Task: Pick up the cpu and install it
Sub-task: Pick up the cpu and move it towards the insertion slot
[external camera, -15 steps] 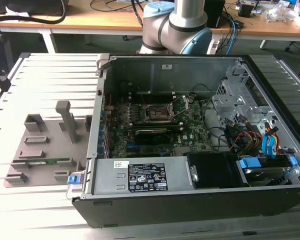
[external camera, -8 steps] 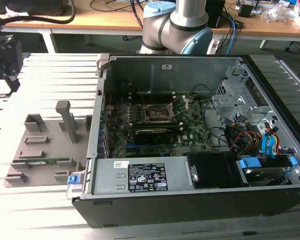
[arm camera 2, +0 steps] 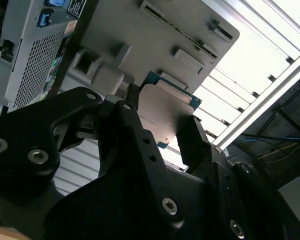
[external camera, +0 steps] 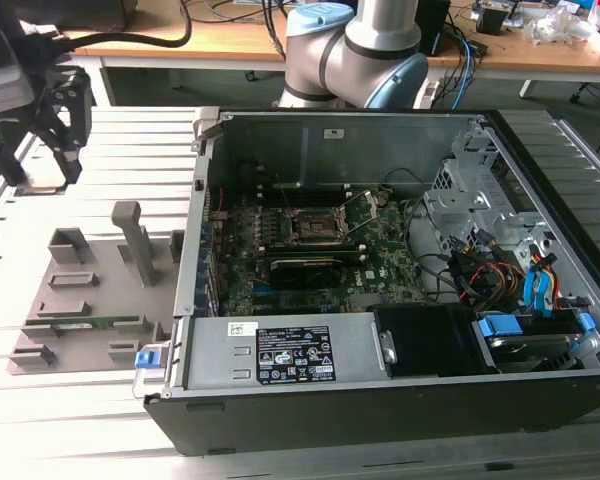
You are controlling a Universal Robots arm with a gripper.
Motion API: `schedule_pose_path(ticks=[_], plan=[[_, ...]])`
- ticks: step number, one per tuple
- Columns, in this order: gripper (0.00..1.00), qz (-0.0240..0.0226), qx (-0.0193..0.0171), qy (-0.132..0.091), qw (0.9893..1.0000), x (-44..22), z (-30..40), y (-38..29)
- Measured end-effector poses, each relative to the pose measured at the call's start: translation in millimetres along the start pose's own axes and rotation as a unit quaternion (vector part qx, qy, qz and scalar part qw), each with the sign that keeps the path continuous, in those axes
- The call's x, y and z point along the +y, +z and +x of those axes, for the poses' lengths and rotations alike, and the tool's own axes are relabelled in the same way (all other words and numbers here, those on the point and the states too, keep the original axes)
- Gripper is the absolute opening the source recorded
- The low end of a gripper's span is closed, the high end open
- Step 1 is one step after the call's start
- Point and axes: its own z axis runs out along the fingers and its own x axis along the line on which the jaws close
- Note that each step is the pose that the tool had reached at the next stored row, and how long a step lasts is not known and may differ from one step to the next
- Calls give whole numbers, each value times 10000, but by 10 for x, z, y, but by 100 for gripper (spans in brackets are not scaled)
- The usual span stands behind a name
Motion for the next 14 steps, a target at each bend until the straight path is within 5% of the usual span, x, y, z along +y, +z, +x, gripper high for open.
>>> schedule_pose_path(ticks=[5,9,14], plan=[[55,0,1,-1,10000,-10,-167,1],[55,-1,8,0,10000,-22,-381,1],[55,-3,41,0,10000,-46,-801,4]])
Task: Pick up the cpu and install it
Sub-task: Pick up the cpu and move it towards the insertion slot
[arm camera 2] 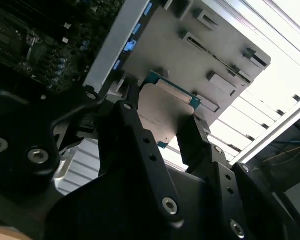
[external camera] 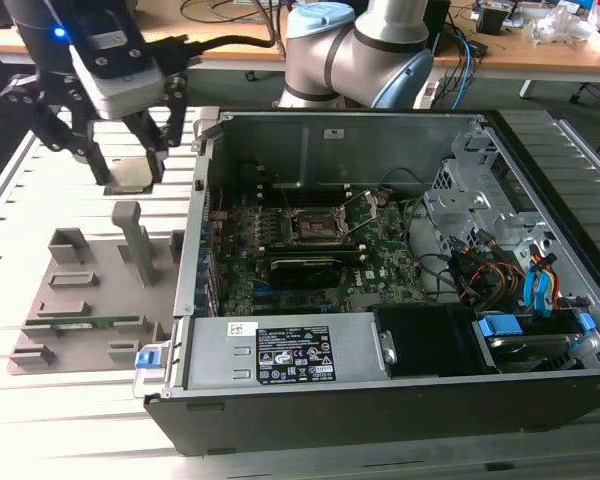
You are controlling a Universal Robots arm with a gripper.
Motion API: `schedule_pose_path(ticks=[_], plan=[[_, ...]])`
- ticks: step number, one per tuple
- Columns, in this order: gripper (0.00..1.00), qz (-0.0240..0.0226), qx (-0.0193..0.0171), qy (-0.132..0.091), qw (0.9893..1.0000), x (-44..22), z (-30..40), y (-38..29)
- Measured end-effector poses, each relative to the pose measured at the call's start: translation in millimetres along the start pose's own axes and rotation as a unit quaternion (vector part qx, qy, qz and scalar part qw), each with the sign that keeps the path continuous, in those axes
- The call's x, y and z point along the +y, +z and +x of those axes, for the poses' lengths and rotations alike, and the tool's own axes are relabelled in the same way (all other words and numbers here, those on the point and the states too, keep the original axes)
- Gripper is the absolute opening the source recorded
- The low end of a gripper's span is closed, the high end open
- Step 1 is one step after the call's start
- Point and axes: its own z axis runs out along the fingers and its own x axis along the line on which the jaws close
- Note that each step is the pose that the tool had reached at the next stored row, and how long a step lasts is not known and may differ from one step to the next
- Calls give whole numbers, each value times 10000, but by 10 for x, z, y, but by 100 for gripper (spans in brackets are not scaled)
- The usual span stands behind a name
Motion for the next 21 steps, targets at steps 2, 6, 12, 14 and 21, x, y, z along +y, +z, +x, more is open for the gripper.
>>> schedule_pose_path(ticks=[2,6,12,14,21], plan=[[55,-1,28,5,10000,-5,-112,13],[55,-4,70,14,10000,8,-299,39],[55,-8,129,21,9999,75,-626,83],[55,-8,149,21,9999,86,-751,95],[55,-14,257,23,9997,77,-1372,155]])
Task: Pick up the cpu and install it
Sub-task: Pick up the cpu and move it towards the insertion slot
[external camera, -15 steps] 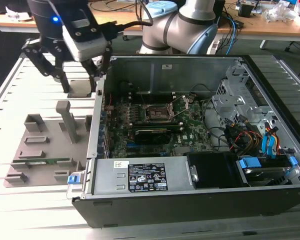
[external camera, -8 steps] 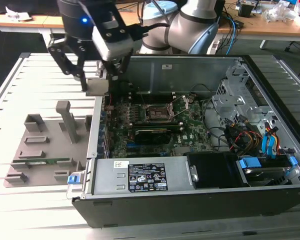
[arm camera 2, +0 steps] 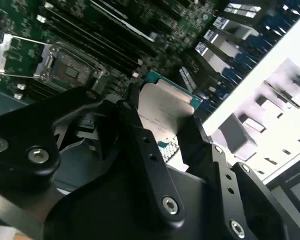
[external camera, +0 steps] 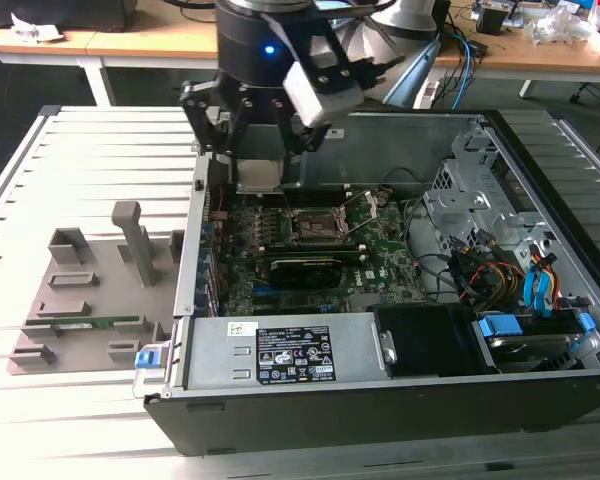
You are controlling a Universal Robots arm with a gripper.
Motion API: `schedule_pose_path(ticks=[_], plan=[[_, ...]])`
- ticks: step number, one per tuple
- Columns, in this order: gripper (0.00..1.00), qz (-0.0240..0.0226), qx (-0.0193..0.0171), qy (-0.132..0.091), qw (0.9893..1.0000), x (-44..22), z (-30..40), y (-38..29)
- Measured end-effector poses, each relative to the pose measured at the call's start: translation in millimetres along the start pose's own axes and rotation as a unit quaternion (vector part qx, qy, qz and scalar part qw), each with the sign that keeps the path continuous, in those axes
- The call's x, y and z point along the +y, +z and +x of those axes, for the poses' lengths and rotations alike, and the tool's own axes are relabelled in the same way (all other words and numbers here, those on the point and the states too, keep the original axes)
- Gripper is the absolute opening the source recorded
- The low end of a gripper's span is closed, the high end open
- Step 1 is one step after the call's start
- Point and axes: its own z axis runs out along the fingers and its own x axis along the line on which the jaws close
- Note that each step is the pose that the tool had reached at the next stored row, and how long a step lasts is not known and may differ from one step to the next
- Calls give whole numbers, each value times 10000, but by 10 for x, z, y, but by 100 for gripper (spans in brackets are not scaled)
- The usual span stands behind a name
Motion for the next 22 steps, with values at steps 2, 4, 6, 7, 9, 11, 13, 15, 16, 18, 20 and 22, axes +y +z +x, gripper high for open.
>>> schedule_pose_path(ticks=[2,4,6,7,9,11,13,15,16,18,20,22], plan=[[55,-1,21,0,10000,-3,-109,9],[55,-1,41,1,10000,1,-242,46],[55,-2,56,1,10000,37,-381,63],[55,-3,59,1,10000,61,-430,73],[55,-3,67,2,10000,92,-489,92],[55,-3,75,1,10000,124,-558,115],[55,-4,85,2,10000,156,-657,142],[55,-4,92,1,10000,175,-725,165],[55,-4,98,2,10000,194,-788,184],[55,-4,102,2,9999,207,-831,200],[55,-4,108,2,9999,229,-897,225],[55,-5,112,2,9999,242,-942,245]])
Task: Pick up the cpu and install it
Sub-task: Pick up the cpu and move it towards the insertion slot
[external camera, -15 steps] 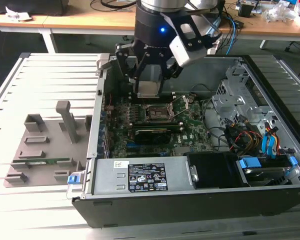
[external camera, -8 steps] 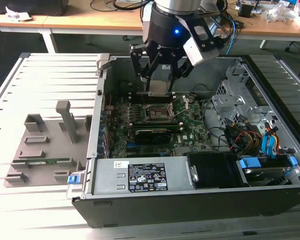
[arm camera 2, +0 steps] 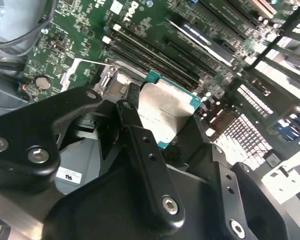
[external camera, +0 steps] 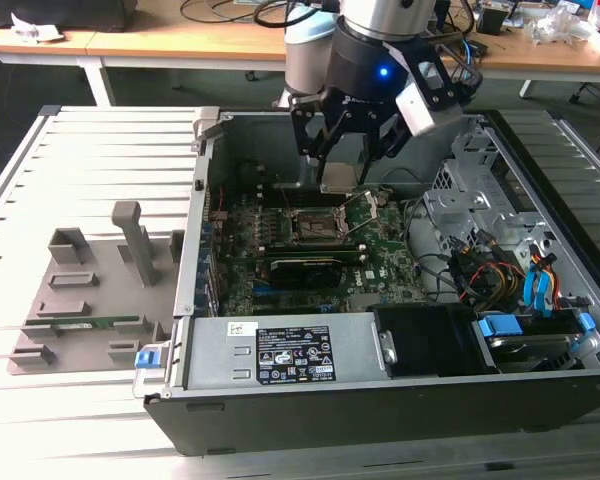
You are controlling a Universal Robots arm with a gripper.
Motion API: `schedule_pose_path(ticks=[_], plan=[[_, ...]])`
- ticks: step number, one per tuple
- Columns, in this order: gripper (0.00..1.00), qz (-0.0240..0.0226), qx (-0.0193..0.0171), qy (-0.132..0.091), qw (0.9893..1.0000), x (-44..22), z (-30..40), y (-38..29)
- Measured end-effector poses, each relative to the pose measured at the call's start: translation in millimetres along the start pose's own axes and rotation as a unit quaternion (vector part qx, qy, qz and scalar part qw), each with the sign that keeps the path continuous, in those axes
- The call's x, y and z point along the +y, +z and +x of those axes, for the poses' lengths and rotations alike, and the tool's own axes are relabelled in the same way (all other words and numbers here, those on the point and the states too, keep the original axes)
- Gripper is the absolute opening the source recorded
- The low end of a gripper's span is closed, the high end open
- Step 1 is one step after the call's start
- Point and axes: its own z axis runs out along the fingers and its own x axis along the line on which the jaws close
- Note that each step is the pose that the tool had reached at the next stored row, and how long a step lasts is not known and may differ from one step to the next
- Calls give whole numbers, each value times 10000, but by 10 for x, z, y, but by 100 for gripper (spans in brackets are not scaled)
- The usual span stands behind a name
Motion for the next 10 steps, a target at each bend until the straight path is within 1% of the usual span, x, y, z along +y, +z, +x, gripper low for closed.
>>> schedule_pose_path(ticks=[1,3,4,6,7,10], plan=[[55,0,4,0,10000,11,-34,18],[55,-1,13,0,10000,40,-92,75],[55,0,15,1,10000,63,-104,102],[55,1,15,0,10000,170,-116,167],[55,1,15,0,10000,204,-119,193],[55,2,15,0,10000,208,-120,199]])
